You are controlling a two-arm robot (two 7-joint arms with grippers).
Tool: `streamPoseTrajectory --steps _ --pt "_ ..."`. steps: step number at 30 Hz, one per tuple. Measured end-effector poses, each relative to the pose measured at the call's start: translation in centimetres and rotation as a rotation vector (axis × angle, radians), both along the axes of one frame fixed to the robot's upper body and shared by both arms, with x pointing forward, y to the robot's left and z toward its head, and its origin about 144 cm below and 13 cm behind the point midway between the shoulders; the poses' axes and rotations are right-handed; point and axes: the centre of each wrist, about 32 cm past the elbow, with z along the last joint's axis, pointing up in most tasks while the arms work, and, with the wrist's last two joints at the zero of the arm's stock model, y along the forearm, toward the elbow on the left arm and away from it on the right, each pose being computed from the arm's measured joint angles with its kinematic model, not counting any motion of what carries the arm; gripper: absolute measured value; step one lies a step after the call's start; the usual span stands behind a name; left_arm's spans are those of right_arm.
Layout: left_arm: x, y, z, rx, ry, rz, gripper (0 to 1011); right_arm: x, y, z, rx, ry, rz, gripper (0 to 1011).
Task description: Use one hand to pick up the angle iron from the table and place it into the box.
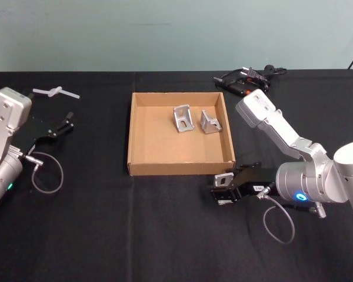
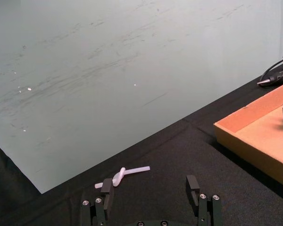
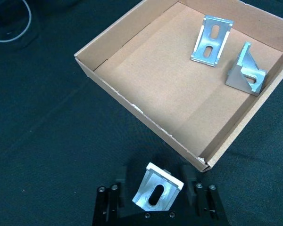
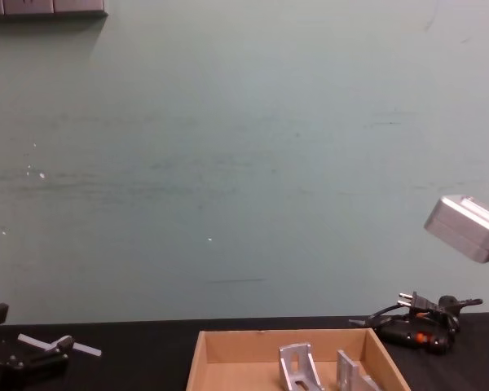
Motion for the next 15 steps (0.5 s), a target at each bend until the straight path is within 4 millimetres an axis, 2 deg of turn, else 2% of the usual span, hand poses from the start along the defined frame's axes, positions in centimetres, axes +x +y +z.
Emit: streamPoseTrajectory --steps 1,4,7,8,11,12,15 --pt "0.00 0.00 0.00 0.000 0.000 0.000 1005 0.00 0.00 0.00 0.000 0.000 0.000 713" --pt "0.00 0.00 0.00 0.000 0.000 0.000 1005 -0.01 0.00 0.00 0.000 0.000 0.000 650" --pt "0.00 0.00 0.00 0.000 0.000 0.000 1005 -0.02 0.00 0.01 0.000 0.000 0.001 551" --pt "0.00 0.00 0.00 0.000 0.000 0.000 1005 -0.02 -0.01 0.01 0.000 0.000 0.001 488" --pt "0.00 0.00 0.00 0.000 0.000 0.000 1004 -0.02 -0.01 0.01 0.000 0.000 0.001 427" --pt "0.00 0.00 0.00 0.000 0.000 0.000 1005 -0.02 -0.01 0.02 0.000 0.000 0.001 374" --pt "0.00 0.00 0.00 0.000 0.000 0.000 1005 -0.03 -0.01 0.02 0.000 0.000 0.002 342"
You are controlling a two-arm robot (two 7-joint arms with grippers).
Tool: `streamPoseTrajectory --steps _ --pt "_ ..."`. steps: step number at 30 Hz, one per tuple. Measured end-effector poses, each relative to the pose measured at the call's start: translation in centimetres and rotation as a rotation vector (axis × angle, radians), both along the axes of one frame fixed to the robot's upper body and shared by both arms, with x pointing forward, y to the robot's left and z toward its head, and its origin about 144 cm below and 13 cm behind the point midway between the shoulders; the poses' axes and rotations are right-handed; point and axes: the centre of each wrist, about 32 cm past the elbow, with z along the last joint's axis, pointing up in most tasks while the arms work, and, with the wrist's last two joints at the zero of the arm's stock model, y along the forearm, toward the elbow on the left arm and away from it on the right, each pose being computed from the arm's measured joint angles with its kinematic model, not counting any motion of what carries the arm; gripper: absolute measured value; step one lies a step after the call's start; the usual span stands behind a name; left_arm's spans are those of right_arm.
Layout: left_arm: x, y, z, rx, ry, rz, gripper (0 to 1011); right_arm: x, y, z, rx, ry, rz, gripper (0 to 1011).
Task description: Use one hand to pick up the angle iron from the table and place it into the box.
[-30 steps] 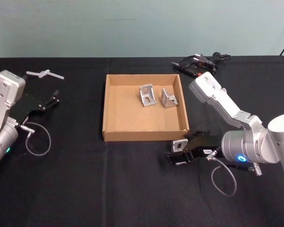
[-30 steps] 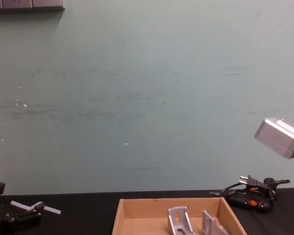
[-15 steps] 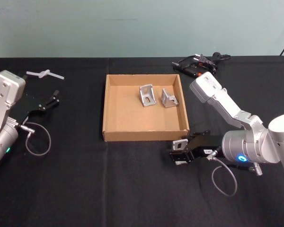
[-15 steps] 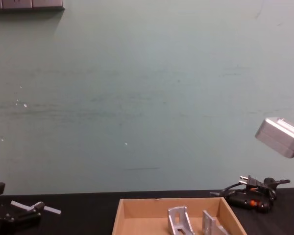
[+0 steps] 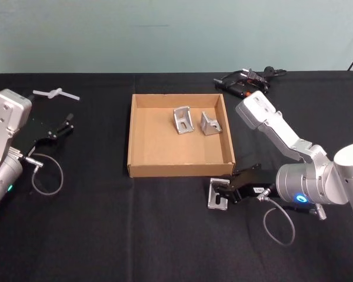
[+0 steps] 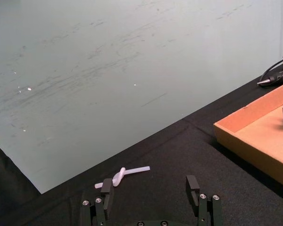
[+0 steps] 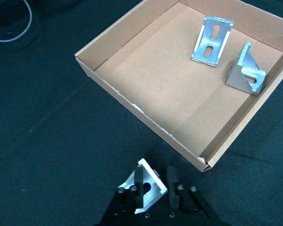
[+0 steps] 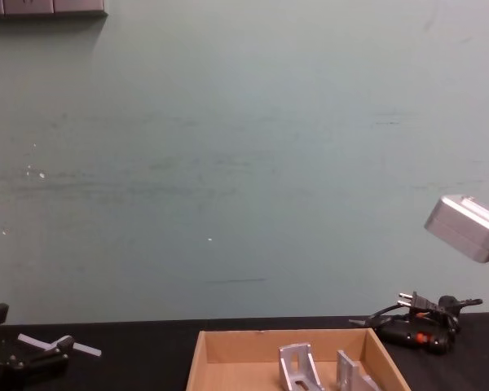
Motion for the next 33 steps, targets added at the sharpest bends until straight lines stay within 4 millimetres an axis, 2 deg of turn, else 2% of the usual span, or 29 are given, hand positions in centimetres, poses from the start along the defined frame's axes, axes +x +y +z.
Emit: streamPoseTrajectory --steps 1,5,9,22,29,33 --pt "0.0 0.0 0.0 0.000 0.000 0.000 1005 0.0 0.0 0.0 0.000 0.000 0.000 279" --pt "0.0 0.0 0.0 0.000 0.000 0.000 1005 0.0 0.0 0.0 0.000 0.000 0.001 138" --pt "0.0 0.0 0.0 0.000 0.000 0.000 1005 0.0 0.0 0.0 0.000 0.000 0.001 75" --pt "0.0 0.0 0.0 0.000 0.000 0.000 1005 -0.1 -0.1 0.1 0.017 -0.005 0.004 75" --pt "0.0 0.0 0.0 0.000 0.000 0.000 1005 -0.3 0.1 1.3 0.044 -0.027 0.022 75" --pt "0.0 0.0 0.0 0.000 0.000 0.000 1005 -0.3 0.1 2.6 0.068 -0.058 0.030 75"
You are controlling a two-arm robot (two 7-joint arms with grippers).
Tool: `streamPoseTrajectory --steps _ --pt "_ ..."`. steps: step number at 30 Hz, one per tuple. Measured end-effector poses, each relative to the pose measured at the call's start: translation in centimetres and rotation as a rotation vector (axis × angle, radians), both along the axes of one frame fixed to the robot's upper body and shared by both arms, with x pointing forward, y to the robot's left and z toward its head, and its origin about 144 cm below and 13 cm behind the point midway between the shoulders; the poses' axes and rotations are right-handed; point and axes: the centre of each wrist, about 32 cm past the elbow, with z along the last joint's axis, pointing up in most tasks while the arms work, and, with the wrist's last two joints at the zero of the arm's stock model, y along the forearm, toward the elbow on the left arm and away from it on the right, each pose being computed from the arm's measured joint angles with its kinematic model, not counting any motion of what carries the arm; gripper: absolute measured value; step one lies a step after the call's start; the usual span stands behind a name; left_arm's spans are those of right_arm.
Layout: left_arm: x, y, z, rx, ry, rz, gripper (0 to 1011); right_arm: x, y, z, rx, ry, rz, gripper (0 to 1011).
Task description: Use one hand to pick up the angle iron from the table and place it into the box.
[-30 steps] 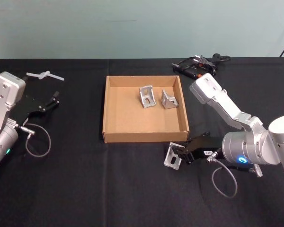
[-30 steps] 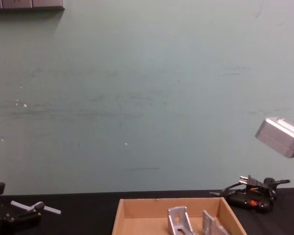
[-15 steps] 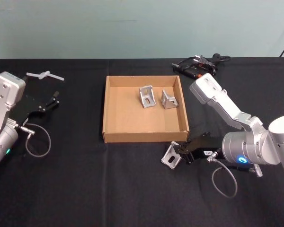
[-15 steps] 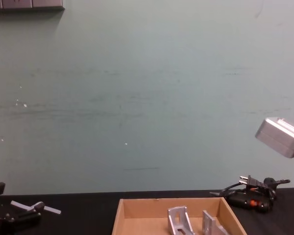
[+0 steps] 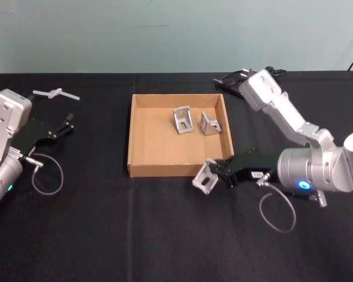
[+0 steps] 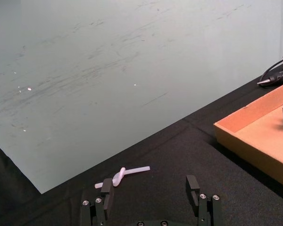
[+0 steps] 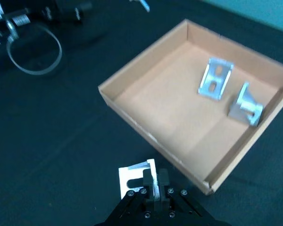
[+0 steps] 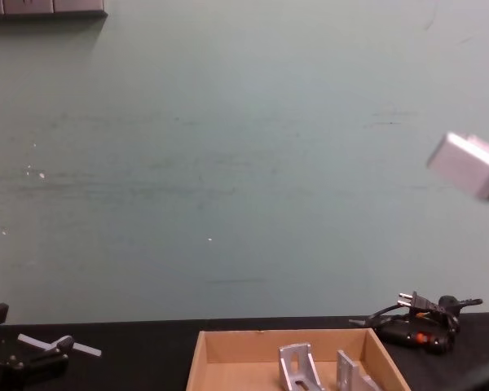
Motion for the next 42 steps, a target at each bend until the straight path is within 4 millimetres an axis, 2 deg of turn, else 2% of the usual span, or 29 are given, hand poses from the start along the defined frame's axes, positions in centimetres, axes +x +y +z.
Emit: streamPoseTrajectory --steps 8,14,19,25,36,42 --pt "0.0 0.0 0.0 0.000 0.000 0.000 1005 0.7 0.2 1.5 0.068 -0.088 0.001 75" --pt "0.0 0.0 0.0 0.000 0.000 0.000 1005 2.9 0.6 1.1 0.109 -0.146 -0.005 75" --pt "0.0 0.0 0.0 0.000 0.000 0.000 1005 5.0 1.4 0.3 0.124 -0.195 -0.011 75" --pt "0.0 0.0 0.0 0.000 0.000 0.000 1005 8.0 2.1 -1.6 0.111 -0.251 -0.039 75" --pt "0.0 0.0 0.0 0.000 0.000 0.000 1005 10.6 4.1 -3.9 0.076 -0.293 -0.010 75" --pt "0.0 0.0 0.0 0.000 0.000 0.000 1005 11.3 5.3 -4.5 0.074 -0.286 0.000 75"
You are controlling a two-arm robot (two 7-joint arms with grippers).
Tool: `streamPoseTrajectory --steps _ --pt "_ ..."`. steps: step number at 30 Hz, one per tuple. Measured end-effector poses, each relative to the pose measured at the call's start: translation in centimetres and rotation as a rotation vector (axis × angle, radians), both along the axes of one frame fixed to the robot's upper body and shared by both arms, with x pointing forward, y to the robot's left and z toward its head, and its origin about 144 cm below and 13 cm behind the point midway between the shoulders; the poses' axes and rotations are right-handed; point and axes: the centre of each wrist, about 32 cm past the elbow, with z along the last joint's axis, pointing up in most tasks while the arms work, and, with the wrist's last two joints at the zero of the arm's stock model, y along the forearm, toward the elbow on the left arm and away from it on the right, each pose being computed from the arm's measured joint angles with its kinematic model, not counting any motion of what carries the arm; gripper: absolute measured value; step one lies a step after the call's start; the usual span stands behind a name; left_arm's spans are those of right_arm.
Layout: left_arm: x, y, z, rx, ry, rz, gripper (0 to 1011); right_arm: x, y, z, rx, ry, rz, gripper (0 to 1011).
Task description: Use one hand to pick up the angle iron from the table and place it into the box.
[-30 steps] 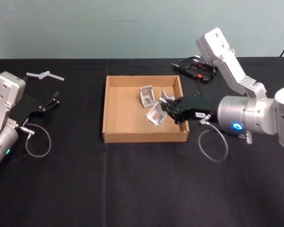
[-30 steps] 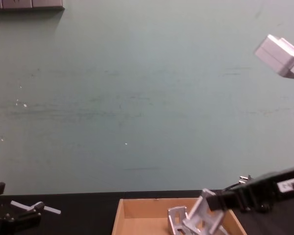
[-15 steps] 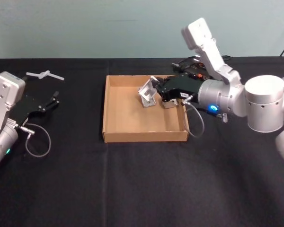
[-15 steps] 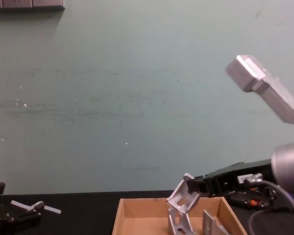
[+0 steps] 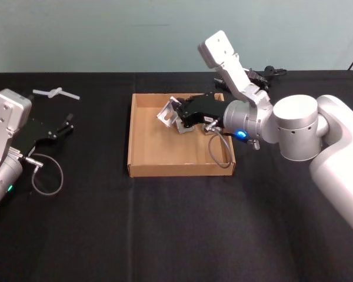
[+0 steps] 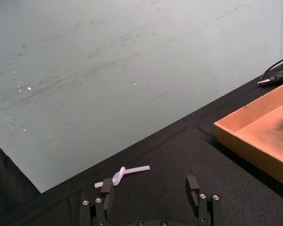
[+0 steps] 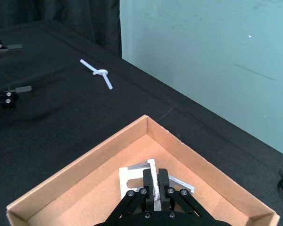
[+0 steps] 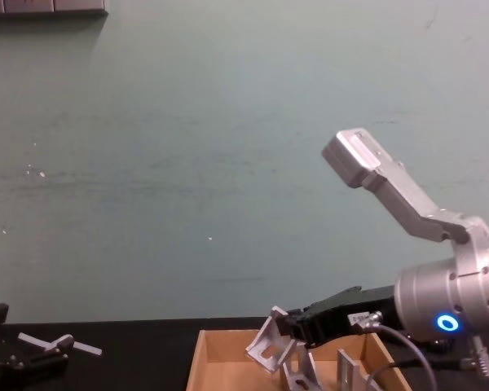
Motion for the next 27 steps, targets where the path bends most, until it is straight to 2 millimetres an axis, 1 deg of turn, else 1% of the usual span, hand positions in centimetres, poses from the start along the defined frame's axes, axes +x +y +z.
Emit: streamPoseTrajectory --steps 9,22,25,26,27 --pt "0.0 0.0 0.0 0.000 0.000 0.000 1005 0.5 0.9 -0.8 0.007 0.022 0.011 75" --pt "0.0 0.0 0.0 0.000 0.000 0.000 1005 0.7 1.2 -0.7 0.015 0.036 0.021 75" --pt "0.0 0.0 0.0 0.000 0.000 0.000 1005 0.7 1.2 -0.7 0.015 0.035 0.021 103" --pt "0.0 0.0 0.0 0.000 0.000 0.000 1005 0.7 1.2 -0.7 0.015 0.035 0.021 155" --pt "0.0 0.0 0.0 0.000 0.000 0.000 1005 0.6 1.2 -0.7 0.015 0.035 0.021 165"
